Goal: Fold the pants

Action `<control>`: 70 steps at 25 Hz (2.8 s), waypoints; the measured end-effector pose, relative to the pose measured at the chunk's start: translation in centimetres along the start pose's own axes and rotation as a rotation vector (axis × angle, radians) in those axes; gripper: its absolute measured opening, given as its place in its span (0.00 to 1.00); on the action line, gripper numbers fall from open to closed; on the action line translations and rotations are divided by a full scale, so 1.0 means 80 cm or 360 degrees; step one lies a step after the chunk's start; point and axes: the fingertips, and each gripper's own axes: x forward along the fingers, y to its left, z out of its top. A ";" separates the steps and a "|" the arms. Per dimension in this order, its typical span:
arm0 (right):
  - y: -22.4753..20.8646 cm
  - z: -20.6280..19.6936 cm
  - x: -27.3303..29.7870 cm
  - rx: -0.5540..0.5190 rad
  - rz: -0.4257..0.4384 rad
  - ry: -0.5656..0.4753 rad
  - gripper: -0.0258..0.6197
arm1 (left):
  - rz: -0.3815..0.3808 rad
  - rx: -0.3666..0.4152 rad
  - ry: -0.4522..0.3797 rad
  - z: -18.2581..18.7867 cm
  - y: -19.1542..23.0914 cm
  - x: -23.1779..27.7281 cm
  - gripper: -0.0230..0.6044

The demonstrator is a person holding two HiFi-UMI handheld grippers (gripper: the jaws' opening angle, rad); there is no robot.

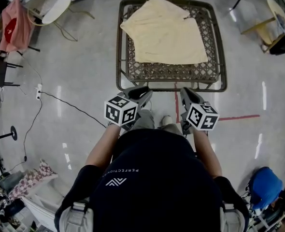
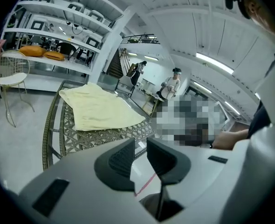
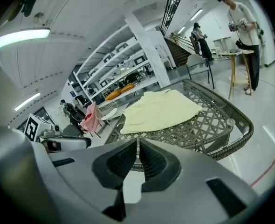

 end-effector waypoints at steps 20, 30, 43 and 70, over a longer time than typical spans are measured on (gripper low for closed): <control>-0.001 0.026 0.069 0.0044 -0.0219 -0.0004 0.11 | -0.0013 0.0079 0.0141 0.023 0.117 0.024 0.17; -0.045 0.082 0.099 0.0008 -0.0225 -0.0010 0.11 | 0.0105 0.0072 0.0185 0.046 0.148 0.061 0.16; -0.120 0.108 0.130 -0.0025 -0.0264 0.0117 0.11 | 0.0241 0.0045 0.0335 0.051 0.181 0.105 0.19; -0.252 0.108 0.165 -0.0055 -0.0579 0.0323 0.31 | 0.0559 0.0010 0.0490 0.047 0.229 0.140 0.36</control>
